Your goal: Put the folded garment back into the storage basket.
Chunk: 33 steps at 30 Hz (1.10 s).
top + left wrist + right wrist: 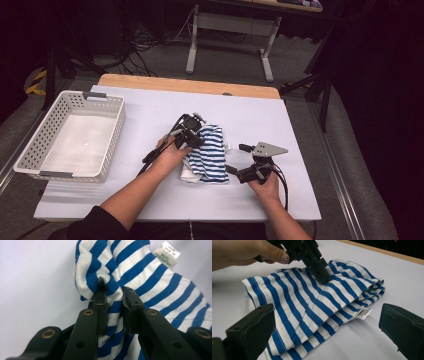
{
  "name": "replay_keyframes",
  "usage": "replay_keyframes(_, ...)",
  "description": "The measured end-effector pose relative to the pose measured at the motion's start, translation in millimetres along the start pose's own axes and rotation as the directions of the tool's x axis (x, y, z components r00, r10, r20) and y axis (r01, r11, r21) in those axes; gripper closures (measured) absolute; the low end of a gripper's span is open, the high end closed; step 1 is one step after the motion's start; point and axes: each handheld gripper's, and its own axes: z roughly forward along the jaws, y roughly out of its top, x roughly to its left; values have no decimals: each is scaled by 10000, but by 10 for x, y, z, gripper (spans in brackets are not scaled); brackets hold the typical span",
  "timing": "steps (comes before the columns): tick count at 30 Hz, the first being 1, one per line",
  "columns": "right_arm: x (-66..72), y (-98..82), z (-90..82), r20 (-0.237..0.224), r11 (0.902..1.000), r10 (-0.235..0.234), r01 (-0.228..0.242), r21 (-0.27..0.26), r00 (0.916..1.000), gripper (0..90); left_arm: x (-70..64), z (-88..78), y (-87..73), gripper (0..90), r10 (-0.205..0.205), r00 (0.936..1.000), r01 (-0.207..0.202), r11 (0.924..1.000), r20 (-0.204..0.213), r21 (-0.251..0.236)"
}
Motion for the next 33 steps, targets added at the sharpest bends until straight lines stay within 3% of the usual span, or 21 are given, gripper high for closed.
replay_keyframes(4, 4, 1, -2, 62, 10000, -39, 39, -9, 10000, 11, 0, -152, 7, 761, 28, 9994, -1, 9971, 346, -760)
replay_keyframes(12, 3, 1, -5, 142, 9998, -158, 159, -105, 9998, 7, -47, -370, 5, 763, 352, 9979, -266, 9878, 537, -1536)
replay_keyframes(21, -3, 0, -10, 166, 9996, -245, 248, -153, 9996, 5, -135, -627, 29, 764, 1198, 9922, -1108, 9731, 331, -2018)
replay_keyframes(27, -7, -3, -20, 206, 9992, -285, 291, -288, 9994, 4, -165, -809, 29, 764, 1545, 9875, -1431, 9617, 313, -2338)
replay_keyframes(33, -12, -9, -32, 243, 9991, -224, 233, -353, 9995, 2, -172, -1012, 9, 764, 1826, 9832, -1775, 9493, -45, -2593)
